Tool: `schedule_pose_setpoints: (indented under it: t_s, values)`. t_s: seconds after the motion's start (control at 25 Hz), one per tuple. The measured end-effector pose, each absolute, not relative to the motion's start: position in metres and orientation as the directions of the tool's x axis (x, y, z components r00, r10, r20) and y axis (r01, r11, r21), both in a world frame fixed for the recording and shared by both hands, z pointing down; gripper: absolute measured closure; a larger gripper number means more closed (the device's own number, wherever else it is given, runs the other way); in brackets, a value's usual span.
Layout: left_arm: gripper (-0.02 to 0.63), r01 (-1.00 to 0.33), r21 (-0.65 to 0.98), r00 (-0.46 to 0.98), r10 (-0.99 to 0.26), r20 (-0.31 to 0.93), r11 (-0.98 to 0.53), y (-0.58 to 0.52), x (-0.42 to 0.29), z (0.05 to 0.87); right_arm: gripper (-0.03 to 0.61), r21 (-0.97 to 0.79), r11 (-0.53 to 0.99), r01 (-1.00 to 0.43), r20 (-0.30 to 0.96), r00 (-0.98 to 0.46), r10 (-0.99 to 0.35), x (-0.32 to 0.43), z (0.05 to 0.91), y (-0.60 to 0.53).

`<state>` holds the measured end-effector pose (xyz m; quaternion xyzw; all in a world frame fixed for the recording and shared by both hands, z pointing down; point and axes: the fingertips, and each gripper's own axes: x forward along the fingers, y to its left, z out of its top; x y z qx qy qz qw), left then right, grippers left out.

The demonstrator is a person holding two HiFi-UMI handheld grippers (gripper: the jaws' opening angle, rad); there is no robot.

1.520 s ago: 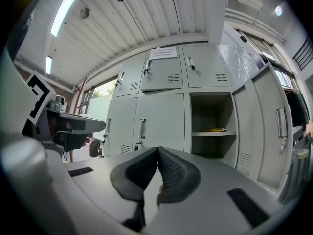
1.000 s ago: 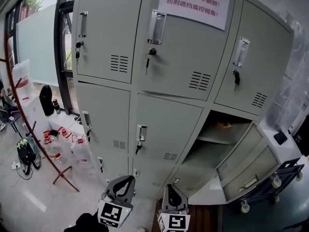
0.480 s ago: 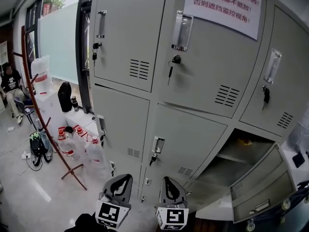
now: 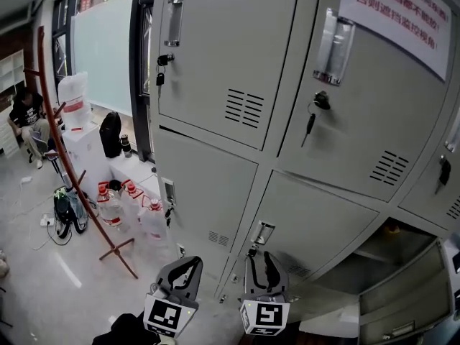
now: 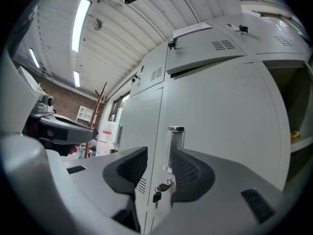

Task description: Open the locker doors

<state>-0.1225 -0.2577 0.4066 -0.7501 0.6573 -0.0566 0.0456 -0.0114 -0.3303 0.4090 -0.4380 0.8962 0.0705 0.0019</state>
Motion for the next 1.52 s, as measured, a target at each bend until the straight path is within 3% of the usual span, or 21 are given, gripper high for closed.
schedule_pose_setpoints:
  t_s: [0.12, 0.24, 0.4, 0.52, 0.64, 1.16, 1.52]
  values:
    - [0.589, -0.984, -0.133, 0.119, -0.993, 0.010, -0.120, -0.268, -0.136, 0.414, 0.362, 0.127, 0.619, -0.775, -0.041, -0.627, -0.778, -0.026, 0.415, -0.347]
    - [0.589, -0.985, -0.126, 0.120, -0.993, -0.006, -0.118, -0.276, -0.145, 0.420, 0.348, 0.134, 0.618, -0.775, -0.024, -0.626, -0.779, -0.036, 0.419, -0.362]
    - [0.589, -0.987, -0.108, 0.108, -0.990, 0.088, -0.117, -0.276, -0.156, 0.434, 0.344, 0.141, 0.617, -0.774, -0.004, -0.624, -0.781, -0.044, 0.426, -0.376]
    - [0.589, -0.989, -0.107, 0.101, -0.994, 0.051, -0.106, -0.279, -0.164, 0.437, 0.345, 0.145, 0.614, -0.775, 0.008, -0.620, -0.784, -0.048, 0.431, -0.382]
    - [0.589, -0.990, -0.100, 0.095, -0.991, 0.093, -0.104, -0.276, -0.169, 0.441, 0.346, 0.151, 0.612, -0.776, 0.026, -0.616, -0.788, -0.052, 0.435, -0.386]
    - [0.589, -0.988, -0.091, 0.122, -0.990, 0.070, -0.128, -0.266, -0.177, 0.441, 0.436, 0.151, 0.566, -0.810, 0.029, -0.569, -0.822, -0.047, 0.437, -0.374]
    - [0.589, -0.976, -0.082, 0.196, -0.977, 0.079, -0.202, -0.243, -0.172, 0.436, 0.442, 0.165, 0.508, -0.846, 0.038, -0.509, -0.860, -0.038, 0.438, -0.337]
